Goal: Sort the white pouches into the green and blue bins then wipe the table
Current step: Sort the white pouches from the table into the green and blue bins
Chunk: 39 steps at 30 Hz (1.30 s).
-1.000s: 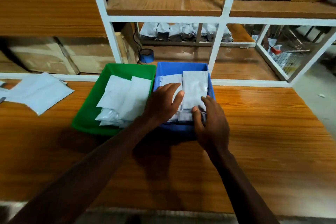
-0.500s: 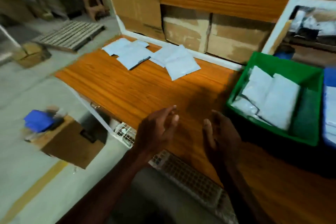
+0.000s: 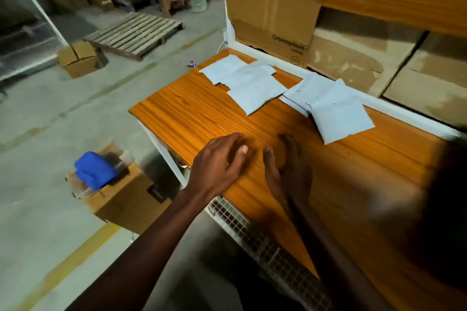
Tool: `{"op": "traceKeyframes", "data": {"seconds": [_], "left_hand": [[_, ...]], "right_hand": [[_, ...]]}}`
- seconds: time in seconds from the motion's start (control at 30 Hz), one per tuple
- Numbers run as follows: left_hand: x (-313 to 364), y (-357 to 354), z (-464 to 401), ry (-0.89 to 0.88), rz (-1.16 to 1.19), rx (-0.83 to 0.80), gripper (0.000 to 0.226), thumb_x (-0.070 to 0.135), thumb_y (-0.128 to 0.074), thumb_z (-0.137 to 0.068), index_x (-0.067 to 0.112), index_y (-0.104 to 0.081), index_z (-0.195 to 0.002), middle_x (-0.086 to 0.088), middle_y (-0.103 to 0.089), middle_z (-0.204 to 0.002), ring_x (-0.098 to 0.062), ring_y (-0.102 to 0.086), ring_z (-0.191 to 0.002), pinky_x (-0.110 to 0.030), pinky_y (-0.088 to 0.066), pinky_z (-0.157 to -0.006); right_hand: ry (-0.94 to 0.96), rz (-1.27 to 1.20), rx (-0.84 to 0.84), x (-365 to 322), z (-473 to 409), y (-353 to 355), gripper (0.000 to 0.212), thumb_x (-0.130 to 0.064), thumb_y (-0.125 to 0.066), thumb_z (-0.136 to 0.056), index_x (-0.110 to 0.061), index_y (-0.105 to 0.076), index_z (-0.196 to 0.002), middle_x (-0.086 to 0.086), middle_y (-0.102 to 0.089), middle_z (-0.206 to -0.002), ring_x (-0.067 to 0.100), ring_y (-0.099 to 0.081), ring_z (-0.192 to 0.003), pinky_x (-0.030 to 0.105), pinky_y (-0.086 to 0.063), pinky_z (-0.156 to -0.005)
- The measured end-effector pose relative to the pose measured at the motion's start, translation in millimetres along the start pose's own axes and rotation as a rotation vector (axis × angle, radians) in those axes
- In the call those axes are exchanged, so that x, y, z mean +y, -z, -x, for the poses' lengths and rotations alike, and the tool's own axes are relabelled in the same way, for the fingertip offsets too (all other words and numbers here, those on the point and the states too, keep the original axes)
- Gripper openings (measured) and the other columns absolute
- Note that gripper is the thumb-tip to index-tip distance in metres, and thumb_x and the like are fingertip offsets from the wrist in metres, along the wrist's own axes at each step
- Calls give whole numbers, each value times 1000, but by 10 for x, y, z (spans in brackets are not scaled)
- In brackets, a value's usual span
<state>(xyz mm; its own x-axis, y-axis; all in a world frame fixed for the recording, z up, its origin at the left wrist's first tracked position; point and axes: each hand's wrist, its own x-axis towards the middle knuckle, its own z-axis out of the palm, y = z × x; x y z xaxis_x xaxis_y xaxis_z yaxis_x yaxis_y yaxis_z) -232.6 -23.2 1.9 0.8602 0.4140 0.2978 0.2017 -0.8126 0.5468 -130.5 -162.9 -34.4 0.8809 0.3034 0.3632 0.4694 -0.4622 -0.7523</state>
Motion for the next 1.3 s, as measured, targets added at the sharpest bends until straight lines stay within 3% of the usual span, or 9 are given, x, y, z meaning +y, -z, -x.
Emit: {"op": "traceKeyframes", "data": {"seconds": [0.1,0.23,0.6,0.77,0.87,1.03,1.17,1.3], "left_hand": [[-339,38,-621,-21,-42,-12,47,50,-41,-99,24,-54,-136,4,-61,-134,-14,-51,-125,-31,-44,-98],[-737,21,-1394,-73,-74,-50,44,45,-44,-100,24,-52,-138,4,-57,-140,-16,-47,-130,-32,-41,-103],[-1597,-527,-3440,-234,-24,-249,49,48,-45,-100,28,-45,-145,1,-45,-151,-18,-37,-140,-37,-34,-112],[-1781,-1016,-3955,-294,-72,-427,51,44,-43,-101,29,-38,-149,0,-29,-160,-25,-23,-147,-46,-30,-114],[-1850,-1216,-4008,-316,-94,-493,54,51,-39,-98,31,-39,-148,0,-25,-162,-29,-24,-147,-51,-32,-114],[-1904,-1272,-4054,-288,-112,-560,63,66,-42,-92,40,-35,-148,7,-15,-164,-27,-20,-148,-56,-36,-109],[-1863,-1182,-4078,-316,-54,-524,55,53,-51,-93,33,-46,-144,5,-23,-162,-28,-32,-143,-52,-40,-108],[-1829,-1021,-4053,-309,-51,-456,52,48,-56,-93,29,-51,-141,2,-29,-161,-26,-33,-143,-51,-43,-106]], "right_hand": [[-109,28,-93,-111,-455,-381,66,-57,-49,-93,-21,-45,-148,7,-41,-156,26,-37,-142,41,-34,-110],[-111,54,-113,-108,-1064,-940,68,-60,-43,-97,-24,-34,-154,5,-29,-163,24,-23,-151,46,-26,-121],[-334,287,-12,-28,-2238,-1946,69,-63,-36,-99,-27,-25,-157,10,-15,-167,31,-15,-153,54,-24,-120],[-558,496,-71,-63,-2484,-2255,74,-67,-28,-95,-34,-10,-159,11,10,-168,40,10,-153,64,-8,-119],[-664,581,-126,-45,-2532,-2402,73,-64,-30,-97,-38,-1,-158,5,23,-166,43,20,-150,71,-7,-115],[-681,651,-73,-87,-2494,-2406,68,-58,-32,-99,-35,-9,-158,7,8,-168,46,9,-151,65,-27,-114],[-678,623,7,-198,-2440,-2253,69,-57,-31,-92,-34,-21,-156,9,-7,-168,44,-1,-152,58,-42,-106],[-650,598,124,-334,-2265,-2032,69,-61,-34,-91,-36,-27,-155,6,-12,-168,38,-4,-153,54,-43,-104]]}}
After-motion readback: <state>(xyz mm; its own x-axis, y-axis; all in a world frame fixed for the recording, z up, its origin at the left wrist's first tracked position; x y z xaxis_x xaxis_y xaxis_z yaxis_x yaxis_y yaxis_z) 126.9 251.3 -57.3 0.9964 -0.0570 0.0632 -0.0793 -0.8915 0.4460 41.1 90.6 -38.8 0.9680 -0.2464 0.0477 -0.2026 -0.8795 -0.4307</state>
